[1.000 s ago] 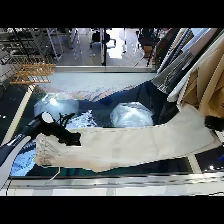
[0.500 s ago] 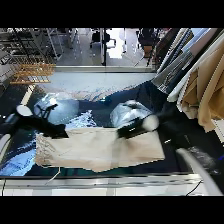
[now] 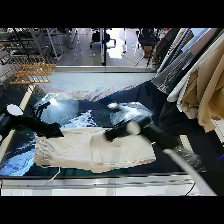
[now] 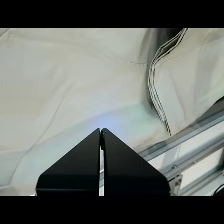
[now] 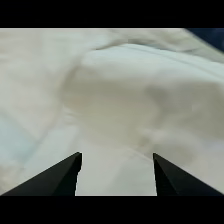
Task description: Fold the clothes and pants, and hang the long-sleeved shirts on hangers.
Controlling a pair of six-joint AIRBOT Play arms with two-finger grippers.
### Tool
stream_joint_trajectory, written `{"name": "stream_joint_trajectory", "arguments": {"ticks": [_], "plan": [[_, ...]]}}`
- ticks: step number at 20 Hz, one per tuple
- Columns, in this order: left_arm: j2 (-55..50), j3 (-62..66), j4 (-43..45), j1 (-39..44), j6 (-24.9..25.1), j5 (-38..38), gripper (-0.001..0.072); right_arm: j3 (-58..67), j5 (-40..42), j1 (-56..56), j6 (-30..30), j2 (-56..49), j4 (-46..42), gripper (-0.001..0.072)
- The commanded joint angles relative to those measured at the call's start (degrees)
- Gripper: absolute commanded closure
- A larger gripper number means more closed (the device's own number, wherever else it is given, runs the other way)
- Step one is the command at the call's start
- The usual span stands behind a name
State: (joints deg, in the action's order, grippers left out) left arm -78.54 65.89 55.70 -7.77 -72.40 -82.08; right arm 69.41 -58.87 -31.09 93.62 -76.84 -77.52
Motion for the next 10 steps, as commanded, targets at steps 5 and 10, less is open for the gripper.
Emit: {"name": "stream_joint_trajectory", "arguments": {"ticks": [5, 10], "plan": [[0.07, -5.60, -0.31, 0.68, 0.00, 0.57, 0.0698, -16.39, -12.50, 43.71, -30.91, 7.08, 18.36, 0.0070], [-0.37, -7.26, -0.48, 5.03, -0.04, 1.99, 0.0698, -18.80, -8.37, 46.03, -39.39, -2.12, 23.43, 0.0049]]}}
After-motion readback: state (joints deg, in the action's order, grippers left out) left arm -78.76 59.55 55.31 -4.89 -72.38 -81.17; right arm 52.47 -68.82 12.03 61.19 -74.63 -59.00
